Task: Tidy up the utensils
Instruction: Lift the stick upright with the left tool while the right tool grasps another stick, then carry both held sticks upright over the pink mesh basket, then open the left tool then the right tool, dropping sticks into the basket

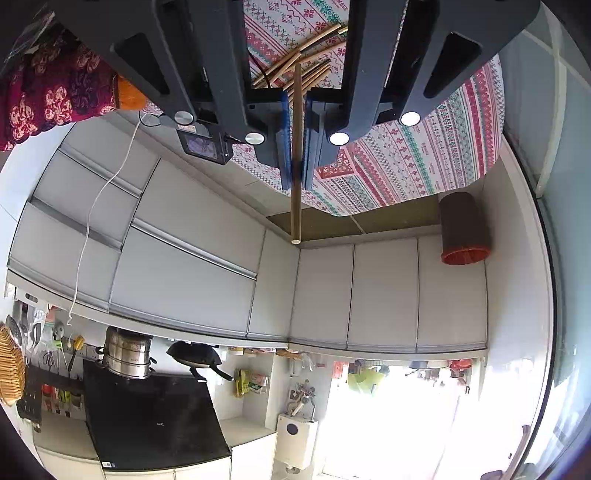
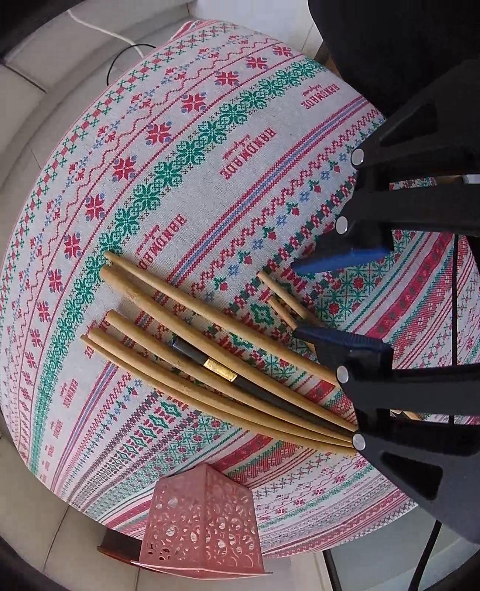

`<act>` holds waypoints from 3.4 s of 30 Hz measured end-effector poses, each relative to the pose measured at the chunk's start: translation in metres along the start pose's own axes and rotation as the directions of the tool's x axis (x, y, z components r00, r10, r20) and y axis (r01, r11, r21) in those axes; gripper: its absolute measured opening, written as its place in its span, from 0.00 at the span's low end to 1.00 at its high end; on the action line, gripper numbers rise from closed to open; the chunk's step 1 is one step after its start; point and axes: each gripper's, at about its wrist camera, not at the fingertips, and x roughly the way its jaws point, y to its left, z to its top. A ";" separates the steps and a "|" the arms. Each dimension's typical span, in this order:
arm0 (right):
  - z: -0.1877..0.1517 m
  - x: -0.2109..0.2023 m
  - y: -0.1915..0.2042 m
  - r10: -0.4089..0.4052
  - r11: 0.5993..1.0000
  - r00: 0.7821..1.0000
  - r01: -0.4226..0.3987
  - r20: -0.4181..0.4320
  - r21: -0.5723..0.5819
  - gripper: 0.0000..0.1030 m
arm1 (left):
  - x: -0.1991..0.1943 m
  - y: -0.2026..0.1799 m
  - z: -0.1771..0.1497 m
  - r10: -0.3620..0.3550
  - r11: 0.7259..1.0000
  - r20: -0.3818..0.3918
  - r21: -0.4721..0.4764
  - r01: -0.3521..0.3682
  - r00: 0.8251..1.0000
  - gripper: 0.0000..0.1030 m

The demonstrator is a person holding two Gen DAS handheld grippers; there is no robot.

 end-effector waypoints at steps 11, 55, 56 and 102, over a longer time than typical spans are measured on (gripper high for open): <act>0.009 -0.005 -0.021 0.091 0.994 0.994 -0.094 0.067 0.048 0.05 | -0.012 0.012 0.003 0.004 0.998 0.057 -0.069 0.000 0.998 0.05; -0.037 -0.193 -0.027 0.482 0.817 0.748 -0.194 0.456 -0.543 0.05 | 0.002 -0.010 0.039 0.040 0.989 0.053 -0.143 -0.032 0.998 0.05; -0.044 -0.207 -0.030 0.505 0.803 0.728 -0.200 0.464 -0.561 0.05 | 0.003 -0.011 0.042 0.048 0.989 0.054 -0.142 -0.040 0.997 0.05; 0.039 -0.204 0.112 0.622 0.697 0.609 -0.146 0.491 -0.701 0.11 | 0.113 0.089 0.055 0.308 0.911 0.114 -0.323 -0.258 0.945 0.43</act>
